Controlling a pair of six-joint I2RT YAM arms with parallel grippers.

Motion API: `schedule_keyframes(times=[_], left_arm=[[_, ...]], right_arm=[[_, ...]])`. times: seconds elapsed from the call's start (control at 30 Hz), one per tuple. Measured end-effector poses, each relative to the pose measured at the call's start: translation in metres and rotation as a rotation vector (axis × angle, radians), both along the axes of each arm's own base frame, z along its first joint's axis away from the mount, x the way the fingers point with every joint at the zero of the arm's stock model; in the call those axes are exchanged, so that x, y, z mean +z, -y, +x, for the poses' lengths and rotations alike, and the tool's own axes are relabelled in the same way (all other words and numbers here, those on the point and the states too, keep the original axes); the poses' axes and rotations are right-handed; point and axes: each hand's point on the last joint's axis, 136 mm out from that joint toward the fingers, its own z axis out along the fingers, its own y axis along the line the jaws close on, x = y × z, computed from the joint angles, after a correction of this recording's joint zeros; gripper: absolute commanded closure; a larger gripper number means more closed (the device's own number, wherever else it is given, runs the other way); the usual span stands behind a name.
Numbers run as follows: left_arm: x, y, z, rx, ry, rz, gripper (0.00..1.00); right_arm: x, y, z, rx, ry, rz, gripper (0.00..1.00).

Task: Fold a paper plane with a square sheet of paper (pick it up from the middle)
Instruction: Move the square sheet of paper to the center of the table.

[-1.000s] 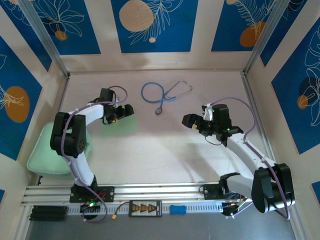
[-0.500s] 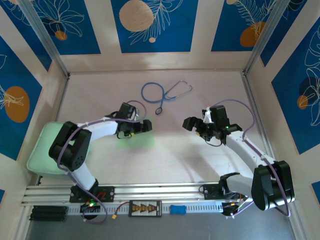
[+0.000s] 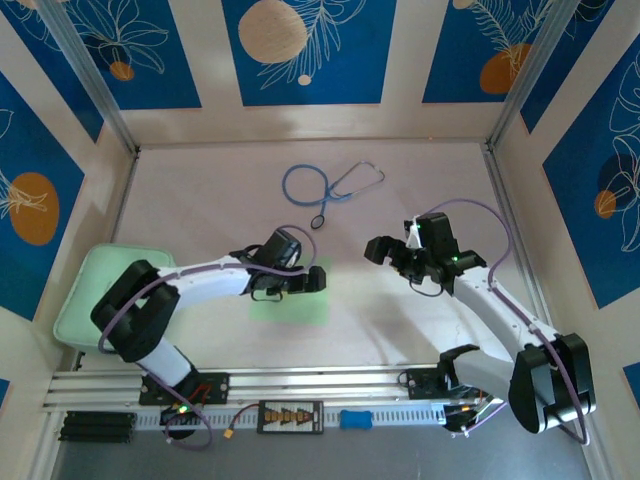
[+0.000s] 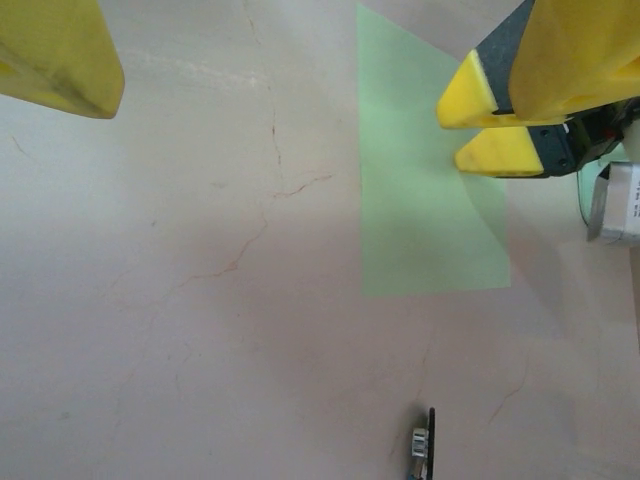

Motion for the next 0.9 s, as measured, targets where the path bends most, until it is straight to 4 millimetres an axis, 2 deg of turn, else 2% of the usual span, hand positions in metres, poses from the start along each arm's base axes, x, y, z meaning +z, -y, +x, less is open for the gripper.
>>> schedule_keyframes(times=[0.17,0.3,0.4,0.53,0.67,0.9], left_arm=[[0.019,-0.023,0.01,0.026,0.108,0.088,0.0],[0.016,-0.035,0.013,0.025,0.093,0.165,0.0],[0.011,-0.03,0.017,0.001,0.068,0.194,0.0],[0.001,-0.025,0.016,-0.016,0.025,0.195,0.02],[-0.01,-0.025,0.01,-0.021,-0.022,0.21,0.06],[-0.023,-0.026,0.011,-0.004,-0.092,0.266,0.1]], right_arm=[[0.012,0.001,-0.003,0.017,0.109,-0.106,0.01],[0.019,0.008,0.0,0.005,0.163,-0.178,0.01],[0.021,0.016,0.004,-0.025,0.172,-0.194,0.01],[0.032,0.016,0.008,-0.025,0.208,-0.101,0.01],[0.032,0.02,0.009,-0.045,0.191,-0.036,0.01],[0.029,0.01,0.001,-0.005,0.145,0.019,0.01]])
